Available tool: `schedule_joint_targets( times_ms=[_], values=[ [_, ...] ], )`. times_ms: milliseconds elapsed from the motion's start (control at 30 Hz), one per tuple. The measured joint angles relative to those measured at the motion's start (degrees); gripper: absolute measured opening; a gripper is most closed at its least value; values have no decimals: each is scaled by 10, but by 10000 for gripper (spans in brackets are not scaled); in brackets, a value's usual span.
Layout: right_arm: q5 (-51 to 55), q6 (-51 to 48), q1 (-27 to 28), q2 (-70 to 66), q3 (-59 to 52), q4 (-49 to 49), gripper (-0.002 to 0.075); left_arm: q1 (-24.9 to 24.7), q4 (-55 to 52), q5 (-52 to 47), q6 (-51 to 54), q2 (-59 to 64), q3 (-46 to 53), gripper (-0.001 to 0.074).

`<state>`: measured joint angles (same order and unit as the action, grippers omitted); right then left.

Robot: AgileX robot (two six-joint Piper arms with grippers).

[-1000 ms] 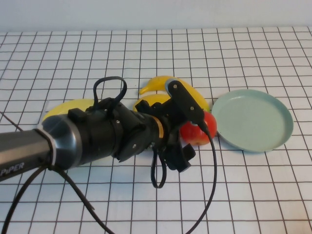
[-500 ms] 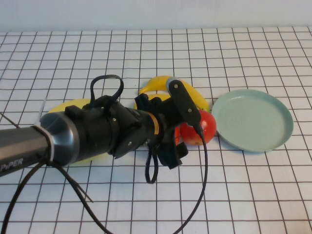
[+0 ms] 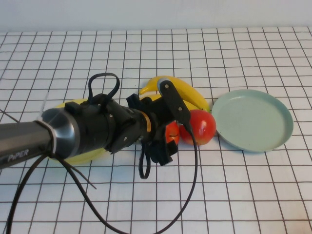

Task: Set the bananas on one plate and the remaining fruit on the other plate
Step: Put one type of fruit in the left plate

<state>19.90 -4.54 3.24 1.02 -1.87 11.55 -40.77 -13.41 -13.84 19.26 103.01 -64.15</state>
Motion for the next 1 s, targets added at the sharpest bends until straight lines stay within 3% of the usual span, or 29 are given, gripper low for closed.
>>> schedule_joint_targets(
  times_ms=[100, 233, 567, 800, 1000],
  values=[
    [0, 0, 0, 0, 0, 0, -15, 1, 2, 2, 0, 2, -2, 625],
    [0, 0, 0, 0, 0, 0, -15, 1, 5, 3, 0, 2, -2, 536],
    [0, 0, 0, 0, 0, 0, -15, 1, 10, 6, 0, -6, -2, 536],
    [0, 0, 0, 0, 0, 0, -15, 6, 13, 2, -15, -96, -2, 536],
    [0, 0, 0, 0, 0, 0, -15, 62, 1, -60, -38, -148, -2, 536]
  ],
)
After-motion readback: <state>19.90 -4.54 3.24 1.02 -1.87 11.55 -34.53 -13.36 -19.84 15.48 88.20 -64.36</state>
